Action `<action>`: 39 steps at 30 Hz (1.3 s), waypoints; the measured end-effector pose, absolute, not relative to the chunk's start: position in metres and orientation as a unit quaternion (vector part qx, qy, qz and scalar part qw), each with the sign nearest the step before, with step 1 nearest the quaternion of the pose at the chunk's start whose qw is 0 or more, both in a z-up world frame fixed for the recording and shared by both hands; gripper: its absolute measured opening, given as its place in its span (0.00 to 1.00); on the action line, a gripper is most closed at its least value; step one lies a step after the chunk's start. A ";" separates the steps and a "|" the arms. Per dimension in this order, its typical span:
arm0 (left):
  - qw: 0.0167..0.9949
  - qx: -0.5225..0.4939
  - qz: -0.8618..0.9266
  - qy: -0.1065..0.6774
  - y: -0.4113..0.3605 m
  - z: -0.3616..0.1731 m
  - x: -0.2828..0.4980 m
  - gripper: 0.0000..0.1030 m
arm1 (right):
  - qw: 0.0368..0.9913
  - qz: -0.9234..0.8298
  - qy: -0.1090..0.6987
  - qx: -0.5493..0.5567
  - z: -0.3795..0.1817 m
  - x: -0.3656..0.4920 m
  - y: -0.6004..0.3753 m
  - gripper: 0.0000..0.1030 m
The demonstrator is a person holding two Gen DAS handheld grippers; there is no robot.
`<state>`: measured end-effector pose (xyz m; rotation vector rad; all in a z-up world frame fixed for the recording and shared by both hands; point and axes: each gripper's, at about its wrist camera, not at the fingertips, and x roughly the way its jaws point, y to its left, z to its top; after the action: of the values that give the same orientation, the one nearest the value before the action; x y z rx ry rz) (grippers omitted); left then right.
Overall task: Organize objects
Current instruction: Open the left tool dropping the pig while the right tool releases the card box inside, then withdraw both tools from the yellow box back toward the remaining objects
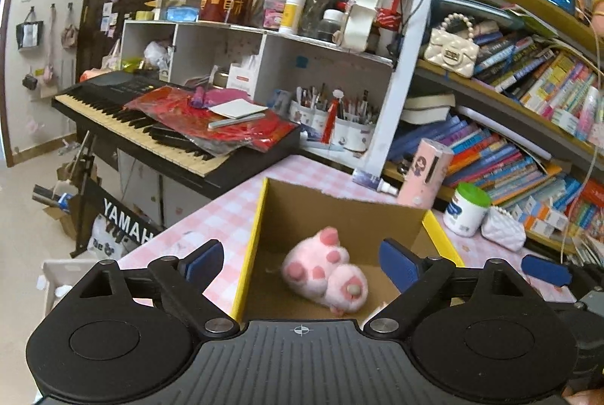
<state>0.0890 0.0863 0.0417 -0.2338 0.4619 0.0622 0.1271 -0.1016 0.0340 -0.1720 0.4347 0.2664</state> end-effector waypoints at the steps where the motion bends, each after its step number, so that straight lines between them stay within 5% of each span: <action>1: 0.966 -0.114 0.029 0.230 0.086 0.041 0.085 0.89 | 0.965 0.124 0.214 -0.082 0.034 0.121 -0.102 0.85; 39: 0.936 -0.030 -0.041 0.347 0.069 -0.005 -0.037 0.89 | 0.942 0.014 0.331 -0.053 -0.019 -0.051 -0.101 0.88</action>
<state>-0.0370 0.0694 -0.0049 -0.0621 0.7097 -0.0847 -0.0513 -0.1011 -0.0191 -0.1081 0.6746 0.0296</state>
